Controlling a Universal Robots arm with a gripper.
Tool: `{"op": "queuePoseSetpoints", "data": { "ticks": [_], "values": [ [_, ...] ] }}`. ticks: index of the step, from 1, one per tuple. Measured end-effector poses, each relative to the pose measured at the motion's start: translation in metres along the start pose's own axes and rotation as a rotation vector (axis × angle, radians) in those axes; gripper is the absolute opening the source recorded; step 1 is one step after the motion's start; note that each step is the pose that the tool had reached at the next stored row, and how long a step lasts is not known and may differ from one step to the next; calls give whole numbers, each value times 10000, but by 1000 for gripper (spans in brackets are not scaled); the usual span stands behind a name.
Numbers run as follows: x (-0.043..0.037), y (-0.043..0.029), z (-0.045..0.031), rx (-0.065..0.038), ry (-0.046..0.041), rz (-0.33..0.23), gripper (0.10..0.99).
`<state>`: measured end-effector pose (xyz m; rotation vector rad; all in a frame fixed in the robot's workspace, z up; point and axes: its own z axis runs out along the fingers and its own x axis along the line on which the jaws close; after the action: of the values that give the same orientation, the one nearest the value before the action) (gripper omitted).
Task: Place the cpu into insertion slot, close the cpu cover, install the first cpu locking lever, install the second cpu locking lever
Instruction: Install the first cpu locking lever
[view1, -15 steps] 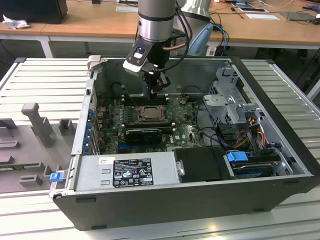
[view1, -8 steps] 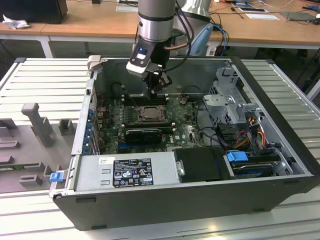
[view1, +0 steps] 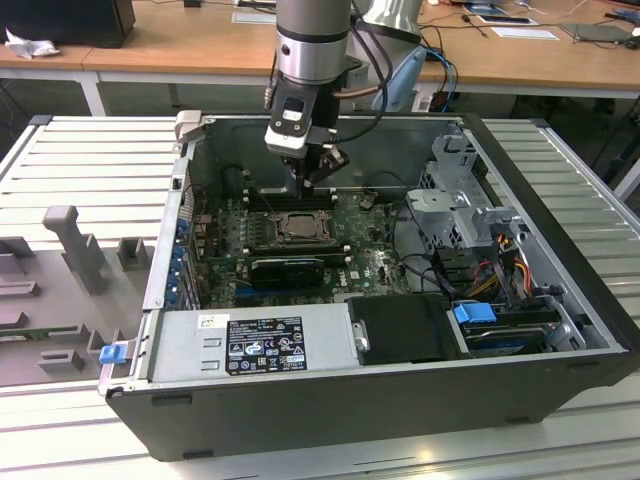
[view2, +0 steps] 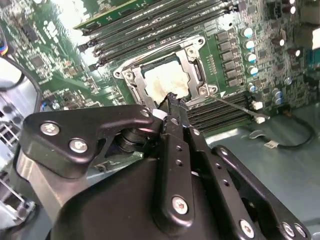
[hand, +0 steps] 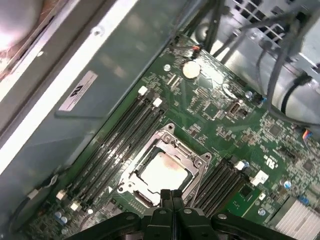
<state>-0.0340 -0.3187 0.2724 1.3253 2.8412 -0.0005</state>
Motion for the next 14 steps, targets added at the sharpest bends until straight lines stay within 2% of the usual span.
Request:
{"op": "queuePoseSetpoints", "data": {
  "ticks": [4,6,10,14],
  "values": [
    [1,0,4,-2,-2,-852,106],
    [3,-3,7,24,-31,-1301,106],
    [3,-3,11,19,-33,-2308,106],
    [3,-3,12,10,-31,-3087,106]
  ]
}}
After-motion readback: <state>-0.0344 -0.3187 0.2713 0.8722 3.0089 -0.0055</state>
